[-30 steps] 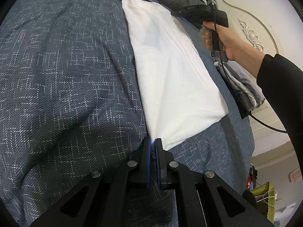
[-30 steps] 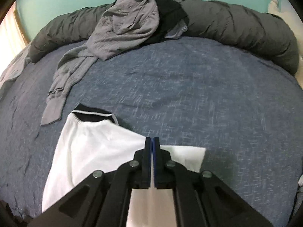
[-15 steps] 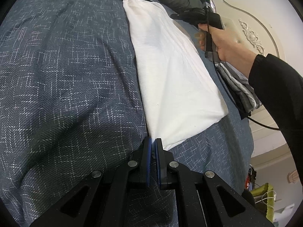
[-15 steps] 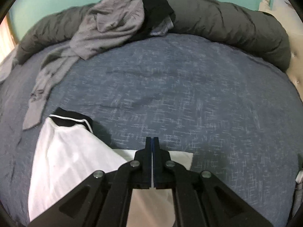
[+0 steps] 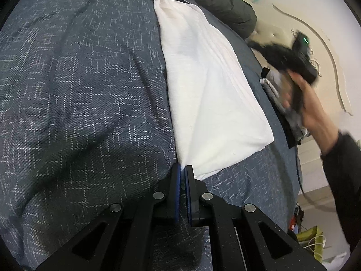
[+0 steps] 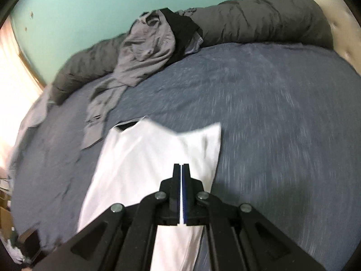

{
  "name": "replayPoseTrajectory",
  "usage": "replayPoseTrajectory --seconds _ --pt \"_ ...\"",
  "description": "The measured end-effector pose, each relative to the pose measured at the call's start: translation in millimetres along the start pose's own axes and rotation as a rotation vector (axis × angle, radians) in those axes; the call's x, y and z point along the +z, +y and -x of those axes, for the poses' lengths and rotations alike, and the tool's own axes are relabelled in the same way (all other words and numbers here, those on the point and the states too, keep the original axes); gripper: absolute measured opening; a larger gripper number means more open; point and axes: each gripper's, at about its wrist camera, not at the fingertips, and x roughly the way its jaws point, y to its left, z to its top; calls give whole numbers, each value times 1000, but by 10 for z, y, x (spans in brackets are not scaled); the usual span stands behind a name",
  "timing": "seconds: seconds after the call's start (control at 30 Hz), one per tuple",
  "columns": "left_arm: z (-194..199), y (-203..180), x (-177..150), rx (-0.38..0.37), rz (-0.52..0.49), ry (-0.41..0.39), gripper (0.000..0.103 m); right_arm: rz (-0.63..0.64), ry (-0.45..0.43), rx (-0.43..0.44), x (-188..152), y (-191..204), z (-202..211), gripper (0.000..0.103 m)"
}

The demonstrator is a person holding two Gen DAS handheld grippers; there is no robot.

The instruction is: Fold clothes

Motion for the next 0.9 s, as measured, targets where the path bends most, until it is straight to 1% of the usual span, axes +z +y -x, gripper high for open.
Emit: replayPoseTrajectory --seconds 0.13,0.23,0.3,0.37,0.4,0.43,0.47,0.53,0.6,0.67,0.73,0.87,0.9 --pt "83 -20 7 8 18 -13 5 -35 14 45 -454 -2 361 1" --pt "169 -30 23 12 38 -36 5 -72 31 54 -761 -52 550 2" --pt "195 -32 63 22 59 -42 10 -113 36 69 -958 -100 669 2" --pt "175 -36 91 31 67 -36 23 -167 32 81 -1131 -154 754 8" --pt "164 -38 105 36 70 -32 26 -190 32 78 -1207 -174 778 20" --pt "140 -26 105 40 81 -25 28 -212 31 74 -1282 -194 803 37" --pt "115 -13 104 43 93 -18 29 -233 28 66 -1353 -212 821 41" --pt "72 -2 87 55 109 -14 30 -273 34 82 -1493 -235 822 42" --pt "29 9 70 67 125 -11 30 -287 62 60 -1592 -227 772 43" --pt "17 27 48 58 145 -16 31 -305 80 49 -1678 -225 727 43" --pt "14 45 30 52 158 -18 34 -332 95 46 -1740 -241 667 47" --pt "43 48 13 69 161 -15 35 -334 100 26 -1785 -232 622 48" --pt "36 37 10 68 168 -17 35 -332 96 26 -1788 -222 624 50"
